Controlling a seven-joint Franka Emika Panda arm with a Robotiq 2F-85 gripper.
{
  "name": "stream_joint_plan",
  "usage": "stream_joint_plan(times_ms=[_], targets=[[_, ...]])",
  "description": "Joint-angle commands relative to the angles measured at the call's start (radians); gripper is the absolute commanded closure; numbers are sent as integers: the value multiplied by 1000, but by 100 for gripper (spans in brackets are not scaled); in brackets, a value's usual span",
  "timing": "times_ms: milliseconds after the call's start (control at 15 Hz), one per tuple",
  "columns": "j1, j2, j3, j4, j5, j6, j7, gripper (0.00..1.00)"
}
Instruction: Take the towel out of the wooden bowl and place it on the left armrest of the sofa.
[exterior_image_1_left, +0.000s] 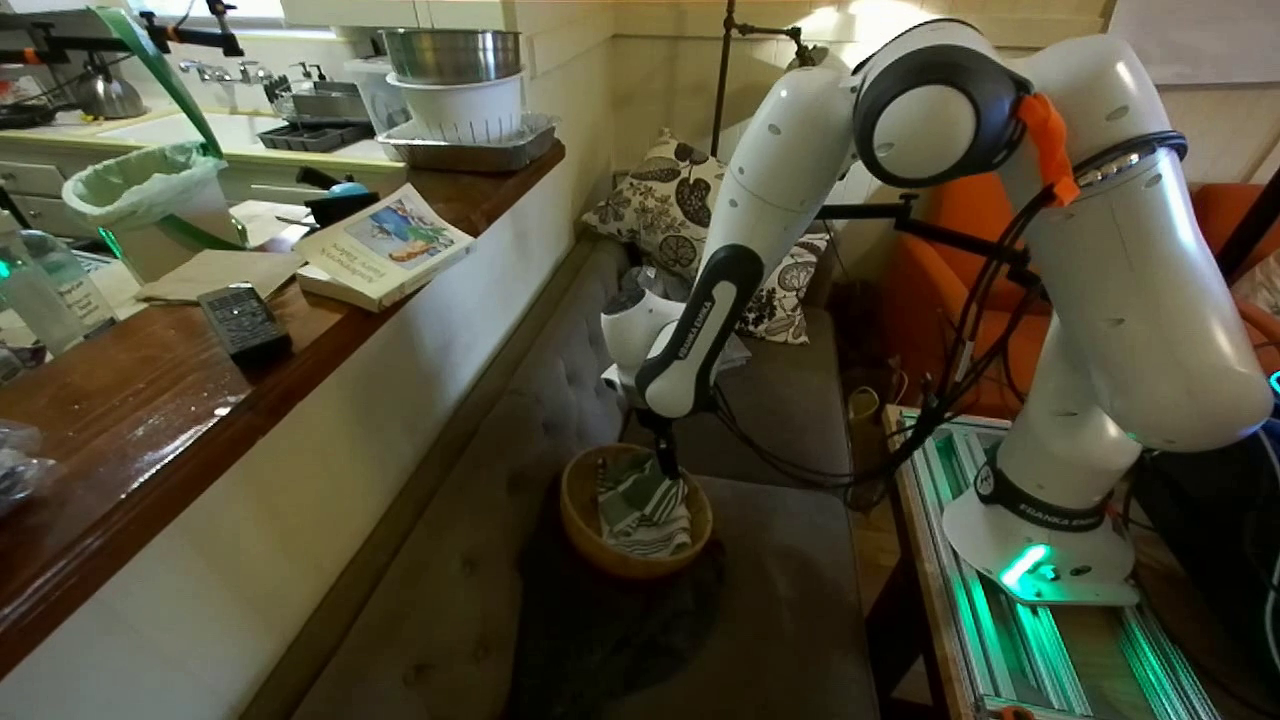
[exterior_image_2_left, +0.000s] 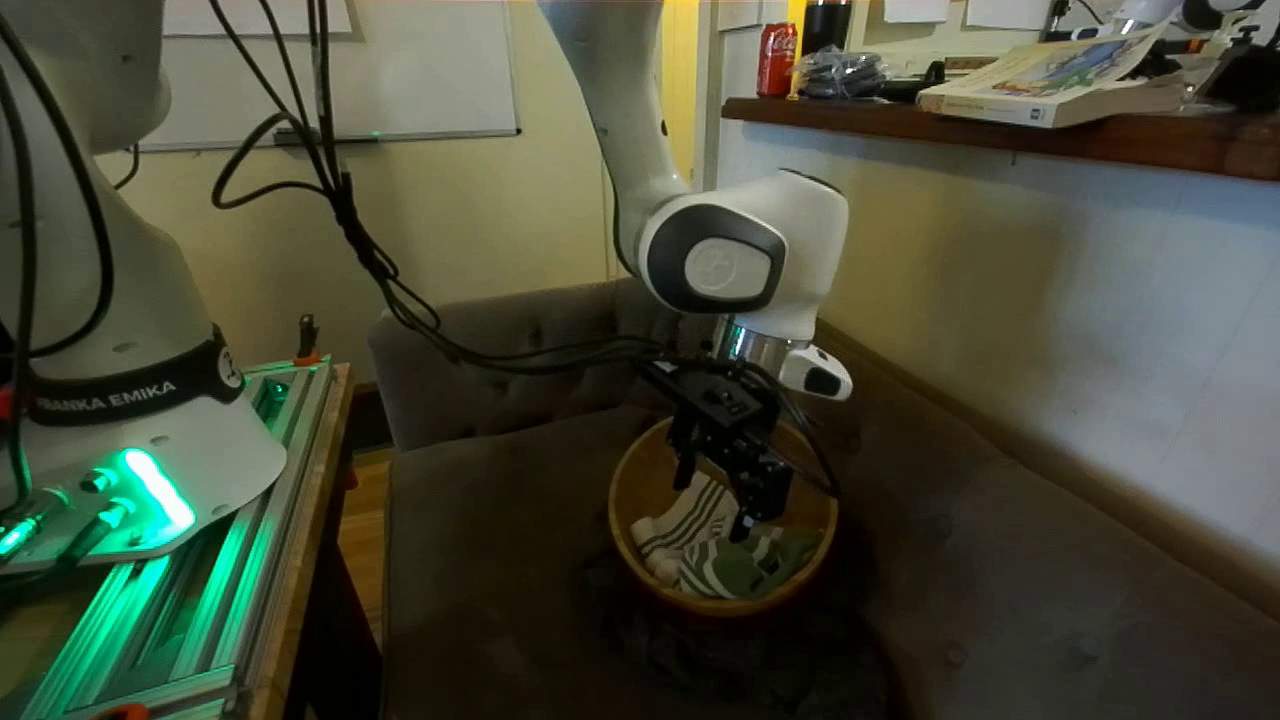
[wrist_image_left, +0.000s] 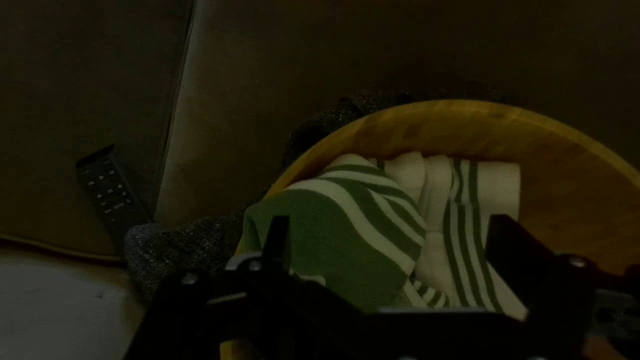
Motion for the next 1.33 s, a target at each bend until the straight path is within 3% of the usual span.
stream_joint_plan(times_ms=[0,667,733,800,1267], targets=[[14,107,-4,106,-71,5,41,0],[68,295,-38,337,-130,-55,129,2],[73,308,-41,350,-132,-64,135,26],[76,317,-43,360,-136,-73,140,27],[79,313,-66,362,-150,-103,168,77]])
